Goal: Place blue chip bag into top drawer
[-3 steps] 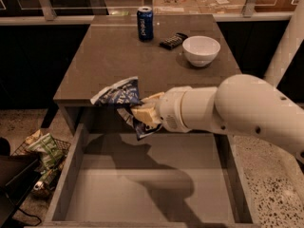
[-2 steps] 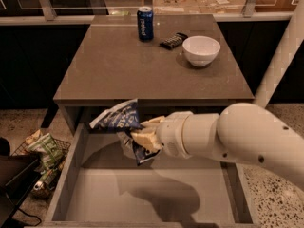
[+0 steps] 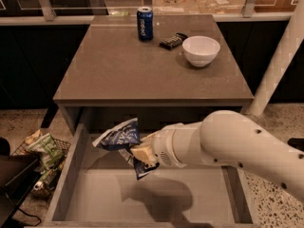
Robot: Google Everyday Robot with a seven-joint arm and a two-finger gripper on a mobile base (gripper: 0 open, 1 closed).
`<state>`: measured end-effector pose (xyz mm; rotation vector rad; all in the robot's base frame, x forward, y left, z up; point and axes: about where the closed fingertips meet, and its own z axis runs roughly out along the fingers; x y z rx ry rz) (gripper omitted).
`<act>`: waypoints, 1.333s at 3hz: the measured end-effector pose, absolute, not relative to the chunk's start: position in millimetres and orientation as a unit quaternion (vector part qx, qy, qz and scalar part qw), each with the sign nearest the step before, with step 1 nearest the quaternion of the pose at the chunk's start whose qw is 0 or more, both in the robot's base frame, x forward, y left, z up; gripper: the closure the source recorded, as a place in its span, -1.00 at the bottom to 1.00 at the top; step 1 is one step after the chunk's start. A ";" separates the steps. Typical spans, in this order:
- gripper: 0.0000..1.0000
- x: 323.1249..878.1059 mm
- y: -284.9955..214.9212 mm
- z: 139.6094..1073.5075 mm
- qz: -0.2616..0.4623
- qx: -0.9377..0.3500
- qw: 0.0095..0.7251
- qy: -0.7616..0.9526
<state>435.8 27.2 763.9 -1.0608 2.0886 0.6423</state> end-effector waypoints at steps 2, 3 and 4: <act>0.06 454.3 47.8 740.4 0.249 -0.428 0.296 0.817; -0.41 453.6 48.7 741.1 0.248 -0.430 0.296 0.816; -0.88 452.9 49.8 741.9 0.248 -0.432 0.296 0.815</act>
Offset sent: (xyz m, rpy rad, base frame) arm 0.0173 0.0086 -0.0211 -0.0482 0.0771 0.0235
